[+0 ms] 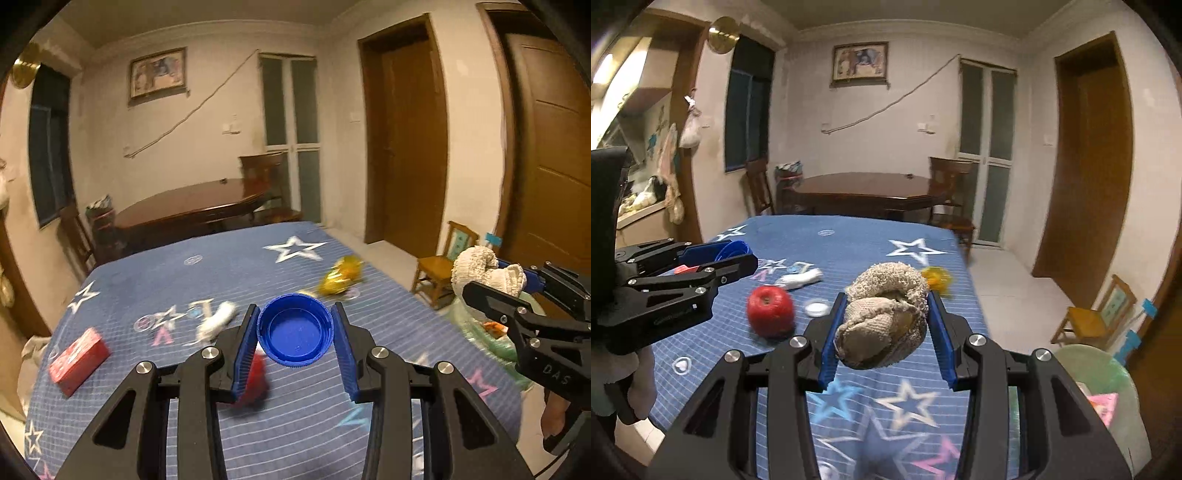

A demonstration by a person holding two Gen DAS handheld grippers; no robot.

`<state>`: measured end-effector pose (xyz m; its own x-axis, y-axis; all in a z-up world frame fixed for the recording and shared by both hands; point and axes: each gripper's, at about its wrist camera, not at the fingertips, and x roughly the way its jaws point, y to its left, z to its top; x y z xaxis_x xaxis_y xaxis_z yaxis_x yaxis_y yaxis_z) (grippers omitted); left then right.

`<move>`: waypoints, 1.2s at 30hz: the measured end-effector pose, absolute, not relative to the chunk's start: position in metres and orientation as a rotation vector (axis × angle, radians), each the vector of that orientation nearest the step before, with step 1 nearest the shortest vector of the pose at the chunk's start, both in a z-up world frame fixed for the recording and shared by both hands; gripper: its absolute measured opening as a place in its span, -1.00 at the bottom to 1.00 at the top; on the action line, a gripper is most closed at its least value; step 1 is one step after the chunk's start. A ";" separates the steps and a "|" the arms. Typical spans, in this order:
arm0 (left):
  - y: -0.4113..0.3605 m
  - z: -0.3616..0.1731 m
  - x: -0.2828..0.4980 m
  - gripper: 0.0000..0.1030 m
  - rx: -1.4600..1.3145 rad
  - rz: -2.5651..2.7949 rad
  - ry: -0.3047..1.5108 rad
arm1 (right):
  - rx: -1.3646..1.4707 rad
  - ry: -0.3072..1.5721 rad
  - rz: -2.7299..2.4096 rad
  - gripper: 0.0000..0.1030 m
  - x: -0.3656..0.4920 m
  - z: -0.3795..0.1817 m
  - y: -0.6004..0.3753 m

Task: Collect trash
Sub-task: 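Carry the blue cap and knitted sock in both grippers over the bin, then open both grippers to drop the cap and sock into the bin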

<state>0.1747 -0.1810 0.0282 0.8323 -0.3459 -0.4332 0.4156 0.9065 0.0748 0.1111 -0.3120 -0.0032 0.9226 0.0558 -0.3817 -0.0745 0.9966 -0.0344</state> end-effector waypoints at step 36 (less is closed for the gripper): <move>-0.581 -0.085 0.242 -0.21 0.265 -0.919 0.788 | 0.220 0.820 -0.255 -0.19 0.105 -0.083 -0.583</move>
